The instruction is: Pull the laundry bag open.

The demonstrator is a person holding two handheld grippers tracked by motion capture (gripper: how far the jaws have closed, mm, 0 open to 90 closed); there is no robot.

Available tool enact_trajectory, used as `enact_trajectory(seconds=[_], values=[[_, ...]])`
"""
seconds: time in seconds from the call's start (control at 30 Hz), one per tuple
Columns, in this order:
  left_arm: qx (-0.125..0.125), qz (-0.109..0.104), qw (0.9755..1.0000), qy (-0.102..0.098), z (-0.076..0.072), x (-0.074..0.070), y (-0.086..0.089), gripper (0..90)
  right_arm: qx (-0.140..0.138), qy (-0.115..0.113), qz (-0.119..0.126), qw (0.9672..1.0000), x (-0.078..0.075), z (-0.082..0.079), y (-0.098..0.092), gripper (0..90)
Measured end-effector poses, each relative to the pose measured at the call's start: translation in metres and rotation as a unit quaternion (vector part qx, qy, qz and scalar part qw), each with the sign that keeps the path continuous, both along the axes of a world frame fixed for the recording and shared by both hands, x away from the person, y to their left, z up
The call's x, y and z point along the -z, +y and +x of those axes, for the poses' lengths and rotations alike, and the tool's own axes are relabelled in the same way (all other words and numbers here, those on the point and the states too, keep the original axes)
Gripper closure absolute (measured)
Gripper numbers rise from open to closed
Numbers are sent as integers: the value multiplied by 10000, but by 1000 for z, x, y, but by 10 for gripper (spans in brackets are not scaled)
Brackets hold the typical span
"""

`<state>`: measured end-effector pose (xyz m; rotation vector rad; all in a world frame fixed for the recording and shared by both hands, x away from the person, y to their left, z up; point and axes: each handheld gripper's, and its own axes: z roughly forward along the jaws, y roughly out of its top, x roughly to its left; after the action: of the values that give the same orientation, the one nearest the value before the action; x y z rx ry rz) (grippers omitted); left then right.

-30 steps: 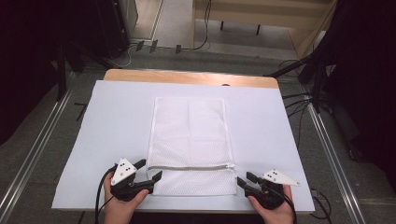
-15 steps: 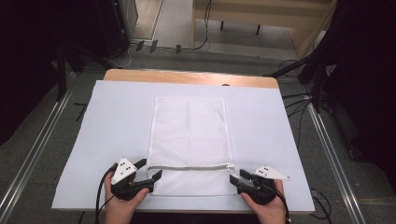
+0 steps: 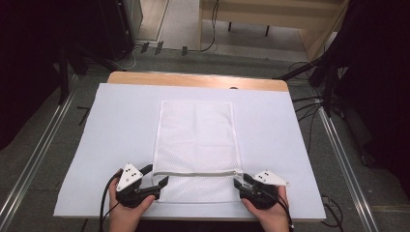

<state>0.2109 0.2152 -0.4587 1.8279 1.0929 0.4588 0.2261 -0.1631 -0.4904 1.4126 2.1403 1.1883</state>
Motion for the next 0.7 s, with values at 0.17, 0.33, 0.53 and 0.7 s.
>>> enact_trajectory(seconds=[0.17, 0.33, 0.53, 0.7], values=[[83, -169, 9998, 107, 1, -4, -12, 290, 205, -138, -266, 9993, 1, -2, 3, 738], [263, -386, 9986, 231, 8, -10, -33, 330, 149, 2, -258, 9996, -3, 1, 2, 899], [705, -391, 9961, 351, 24, -19, -83, 470, 28, -366, 52, 9993, -14, -5, 1, 900], [1043, -423, 9919, 595, 35, -17, -113, 638, -95, -685, 154, 9975, -22, -11, 4, 900]])
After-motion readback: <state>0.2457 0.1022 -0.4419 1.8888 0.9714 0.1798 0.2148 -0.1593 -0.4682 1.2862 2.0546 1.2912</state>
